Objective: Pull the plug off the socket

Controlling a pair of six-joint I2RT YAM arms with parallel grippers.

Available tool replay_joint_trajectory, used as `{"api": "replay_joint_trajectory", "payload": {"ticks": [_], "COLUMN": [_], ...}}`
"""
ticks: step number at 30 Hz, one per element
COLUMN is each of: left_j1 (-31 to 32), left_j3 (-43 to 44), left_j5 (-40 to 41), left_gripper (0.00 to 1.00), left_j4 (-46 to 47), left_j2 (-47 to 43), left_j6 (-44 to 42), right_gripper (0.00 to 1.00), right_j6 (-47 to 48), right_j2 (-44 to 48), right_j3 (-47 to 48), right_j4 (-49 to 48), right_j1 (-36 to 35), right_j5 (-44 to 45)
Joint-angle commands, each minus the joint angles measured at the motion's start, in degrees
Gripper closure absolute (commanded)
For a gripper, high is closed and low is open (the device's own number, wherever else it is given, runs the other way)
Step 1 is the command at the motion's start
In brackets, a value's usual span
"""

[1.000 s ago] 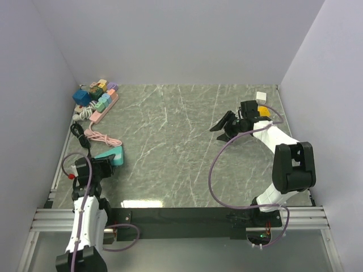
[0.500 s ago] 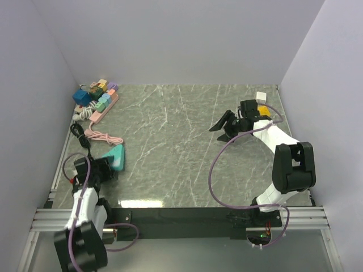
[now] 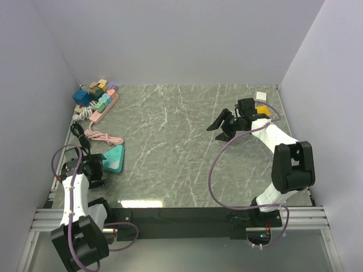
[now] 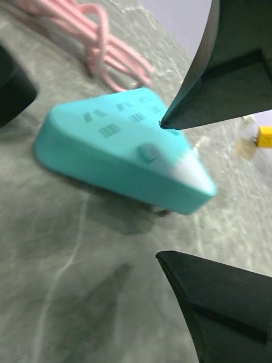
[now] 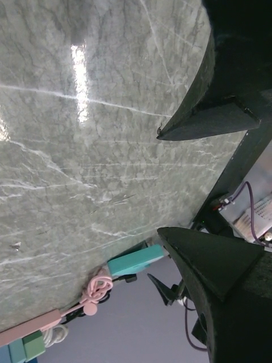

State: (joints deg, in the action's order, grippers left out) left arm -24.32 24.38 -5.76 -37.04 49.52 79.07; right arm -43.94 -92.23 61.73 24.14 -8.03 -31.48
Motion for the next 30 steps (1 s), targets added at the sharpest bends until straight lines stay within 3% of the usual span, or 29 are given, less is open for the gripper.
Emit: {"api": "replay_joint_trajectory", "payload": {"ticks": [1, 5, 9, 11, 15, 20, 22, 30], "left_j1": [0.0, 2.8, 6.3, 7.1, 8.8, 11.2, 11.2, 11.0], "left_j3": [5.2, 8.7, 15.0, 18.3, 29.3, 52.9, 59.6, 69.4], "left_j5": [0.6, -2.9, -4.6, -6.6, -3.2, 12.9, 15.2, 21.7], "left_gripper": [0.07, 0.11, 0.24, 0.28, 0.28, 0.24, 0.23, 0.24], "left_j4": [-11.4, -9.9, -8.1, -1.9, 0.7, -5.1, -7.0, -6.3], "left_j2": [-0.9, -1.4, -0.1, 1.0, 13.4, 33.2, 41.3, 56.7], "left_j6": [-5.0, -7.4, -12.5, -17.6, -29.7, -41.4, -43.8, -46.2], "right_gripper": [0.31, 0.3, 0.31, 0.31, 0.31, 0.31, 0.3, 0.3], "right_j6": [0.8, 1.2, 1.7, 1.7, 2.3, 3.2, 3.2, 2.3], "right_j2": [-0.8, -1.4, -1.9, -2.1, -2.3, -2.5, -2.3, -2.0], "right_j3": [3.2, 4.3, 5.1, 5.2, 5.6, 5.9, 5.9, 5.4], "right_j4": [0.6, 1.3, 1.8, 1.3, 1.0, 0.9, 0.9, -0.3], "right_j1": [-1.1, -1.3, -1.2, -1.2, -1.4, -1.6, -1.6, -1.7], "right_j5": [-1.5, -1.6, -1.9, -2.3, -3.0, -3.6, -3.9, -5.0]}}
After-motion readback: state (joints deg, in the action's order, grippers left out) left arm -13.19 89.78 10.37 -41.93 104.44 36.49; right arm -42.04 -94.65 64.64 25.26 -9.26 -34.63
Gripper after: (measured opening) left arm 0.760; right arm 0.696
